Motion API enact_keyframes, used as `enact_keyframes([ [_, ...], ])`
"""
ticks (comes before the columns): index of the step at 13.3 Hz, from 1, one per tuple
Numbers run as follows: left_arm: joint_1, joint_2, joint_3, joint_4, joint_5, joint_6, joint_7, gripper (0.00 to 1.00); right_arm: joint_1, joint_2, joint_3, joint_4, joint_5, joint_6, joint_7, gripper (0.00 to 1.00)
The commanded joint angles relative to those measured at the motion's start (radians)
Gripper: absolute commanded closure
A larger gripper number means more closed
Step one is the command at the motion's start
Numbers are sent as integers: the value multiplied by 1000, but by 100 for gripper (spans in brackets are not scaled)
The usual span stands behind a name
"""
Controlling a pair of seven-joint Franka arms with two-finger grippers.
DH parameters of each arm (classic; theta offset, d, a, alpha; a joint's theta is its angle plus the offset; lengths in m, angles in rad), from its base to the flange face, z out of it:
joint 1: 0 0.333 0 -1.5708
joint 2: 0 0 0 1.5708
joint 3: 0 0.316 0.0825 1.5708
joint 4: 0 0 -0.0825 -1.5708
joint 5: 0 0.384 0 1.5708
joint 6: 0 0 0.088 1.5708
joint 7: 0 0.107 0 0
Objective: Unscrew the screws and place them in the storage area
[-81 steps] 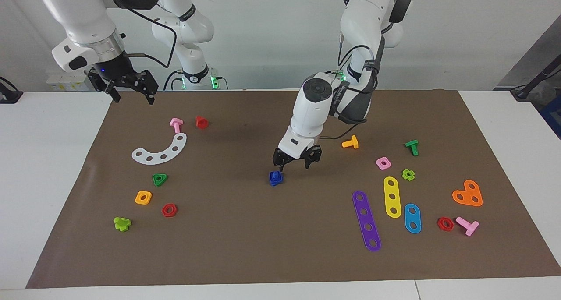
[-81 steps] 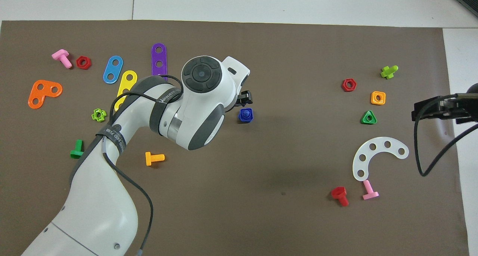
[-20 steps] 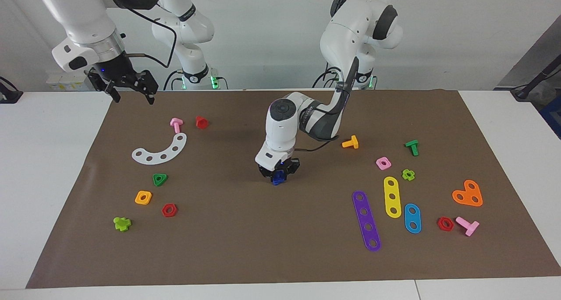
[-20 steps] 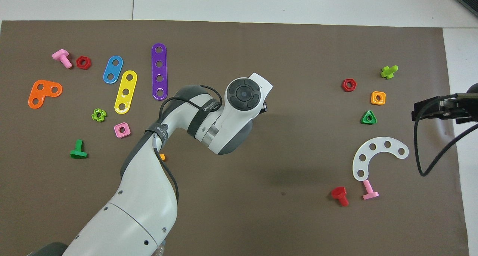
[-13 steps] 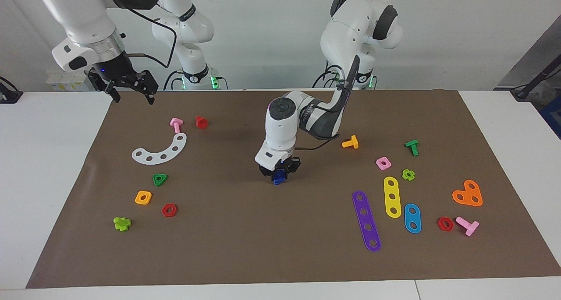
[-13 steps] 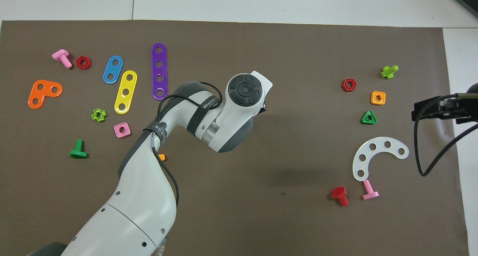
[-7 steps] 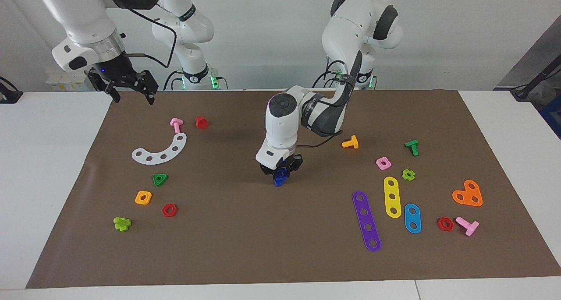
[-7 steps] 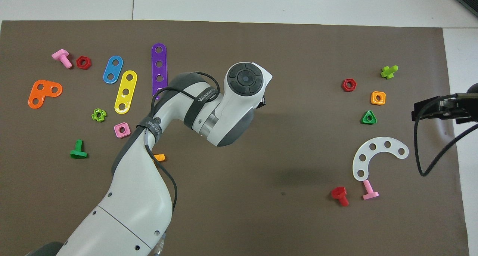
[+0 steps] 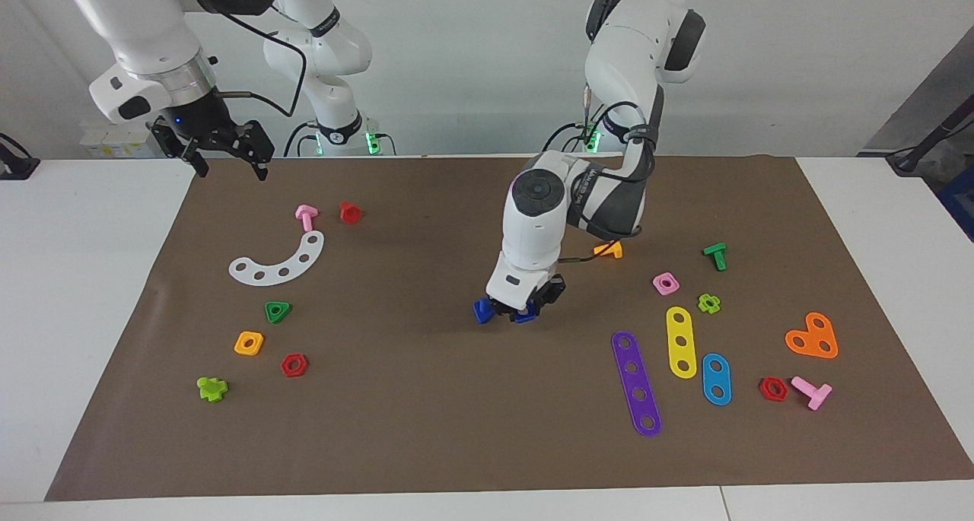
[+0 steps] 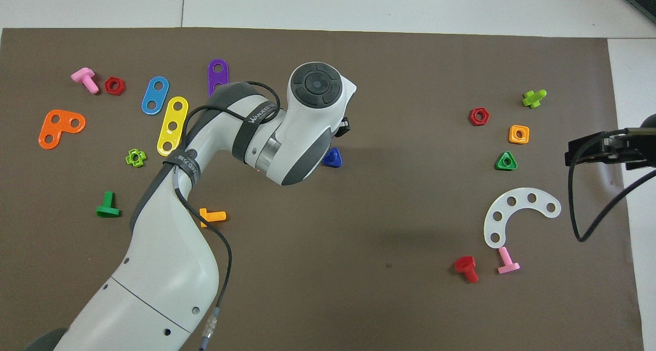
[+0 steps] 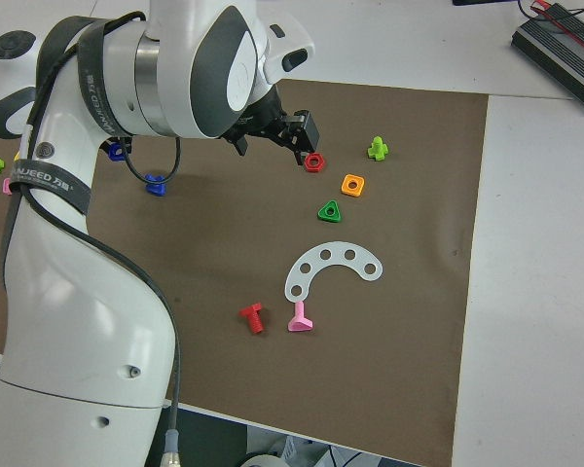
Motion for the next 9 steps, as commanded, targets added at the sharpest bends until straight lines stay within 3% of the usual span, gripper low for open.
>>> enact_keyframes([
  [1, 73, -47, -1, -56, -32, -38, 125, 68, 7, -25, 12, -43, 20, 60, 8, 0],
  [5, 194, -156, -1, -235, -35, -32, 377, 68, 134, 4, 17, -52, 18, 148, 128, 0],
  [9, 257, -286, 1, -484, -54, 90, 520, 67, 271, 131, 20, 6, 3, 186, 325, 0],
])
